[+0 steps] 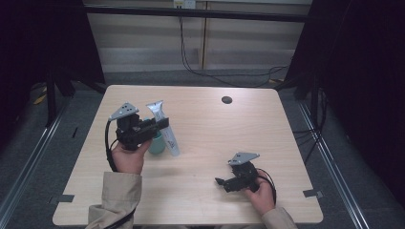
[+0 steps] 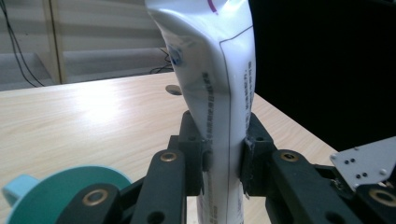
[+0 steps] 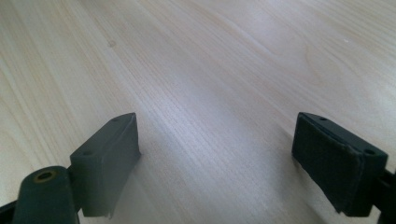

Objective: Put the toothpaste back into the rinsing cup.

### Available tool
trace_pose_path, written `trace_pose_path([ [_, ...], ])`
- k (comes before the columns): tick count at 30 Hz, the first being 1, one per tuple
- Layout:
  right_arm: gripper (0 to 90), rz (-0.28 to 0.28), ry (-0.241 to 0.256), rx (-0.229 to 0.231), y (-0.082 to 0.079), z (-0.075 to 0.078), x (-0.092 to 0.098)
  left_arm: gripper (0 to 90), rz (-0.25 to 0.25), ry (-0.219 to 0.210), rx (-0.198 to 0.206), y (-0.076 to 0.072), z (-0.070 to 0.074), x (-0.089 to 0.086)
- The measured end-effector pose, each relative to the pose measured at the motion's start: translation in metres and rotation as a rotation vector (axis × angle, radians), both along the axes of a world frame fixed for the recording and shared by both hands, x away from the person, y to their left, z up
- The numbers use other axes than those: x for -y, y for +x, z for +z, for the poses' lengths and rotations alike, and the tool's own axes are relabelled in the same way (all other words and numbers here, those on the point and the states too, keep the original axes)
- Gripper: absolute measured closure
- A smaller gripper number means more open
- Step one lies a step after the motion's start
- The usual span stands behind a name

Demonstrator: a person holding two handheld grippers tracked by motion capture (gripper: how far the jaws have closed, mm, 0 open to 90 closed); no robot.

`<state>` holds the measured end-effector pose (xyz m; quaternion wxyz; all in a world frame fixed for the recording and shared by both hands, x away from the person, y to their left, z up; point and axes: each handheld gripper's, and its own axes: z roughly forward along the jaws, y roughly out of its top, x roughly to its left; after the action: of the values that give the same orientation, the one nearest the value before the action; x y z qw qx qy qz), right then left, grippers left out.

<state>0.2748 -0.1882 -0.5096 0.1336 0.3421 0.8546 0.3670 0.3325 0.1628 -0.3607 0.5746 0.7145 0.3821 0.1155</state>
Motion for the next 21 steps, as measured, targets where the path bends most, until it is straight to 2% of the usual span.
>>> trace_pose_path([
  [6,13.6,0.002,0.005,0.005,-0.001,-0.001,0.001,74.6,0.018,0.018,0.013,0.002,0.005,-0.002],
  [21,13.6,0.002,0.006,0.005,-0.001,-0.001,0.001,74.6,0.059,0.03,0.042,0.012,0.014,-0.01],
])
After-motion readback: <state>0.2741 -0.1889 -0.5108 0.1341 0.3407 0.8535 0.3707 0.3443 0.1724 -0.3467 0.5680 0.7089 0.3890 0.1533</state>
